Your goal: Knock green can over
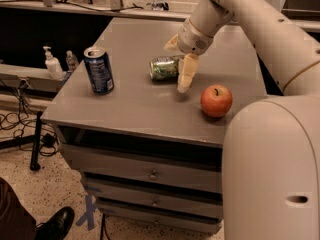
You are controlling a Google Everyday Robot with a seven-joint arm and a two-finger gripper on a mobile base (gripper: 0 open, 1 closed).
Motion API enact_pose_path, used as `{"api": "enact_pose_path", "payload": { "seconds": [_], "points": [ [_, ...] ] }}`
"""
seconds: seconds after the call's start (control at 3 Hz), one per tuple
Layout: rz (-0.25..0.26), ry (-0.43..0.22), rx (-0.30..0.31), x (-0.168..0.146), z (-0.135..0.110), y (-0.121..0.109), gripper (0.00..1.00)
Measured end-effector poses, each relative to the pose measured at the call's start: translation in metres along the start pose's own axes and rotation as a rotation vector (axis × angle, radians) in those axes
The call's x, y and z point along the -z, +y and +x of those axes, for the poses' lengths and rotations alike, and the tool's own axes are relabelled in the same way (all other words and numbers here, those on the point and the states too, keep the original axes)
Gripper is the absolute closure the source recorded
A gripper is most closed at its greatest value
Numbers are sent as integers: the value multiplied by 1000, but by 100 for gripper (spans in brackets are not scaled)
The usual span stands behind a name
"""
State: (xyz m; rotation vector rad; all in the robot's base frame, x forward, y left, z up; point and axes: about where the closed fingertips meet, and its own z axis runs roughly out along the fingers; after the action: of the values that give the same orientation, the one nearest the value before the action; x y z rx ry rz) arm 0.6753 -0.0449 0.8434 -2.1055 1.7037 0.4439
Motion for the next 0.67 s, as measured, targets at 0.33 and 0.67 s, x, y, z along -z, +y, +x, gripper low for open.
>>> {"api": "enact_pose_path", "payload": {
  "seconds": [0.33,0.67],
  "points": [
    [94,-44,-54,29,14,-10,0],
    [235,-118,-136,85,42,-19,0]
  ]
}}
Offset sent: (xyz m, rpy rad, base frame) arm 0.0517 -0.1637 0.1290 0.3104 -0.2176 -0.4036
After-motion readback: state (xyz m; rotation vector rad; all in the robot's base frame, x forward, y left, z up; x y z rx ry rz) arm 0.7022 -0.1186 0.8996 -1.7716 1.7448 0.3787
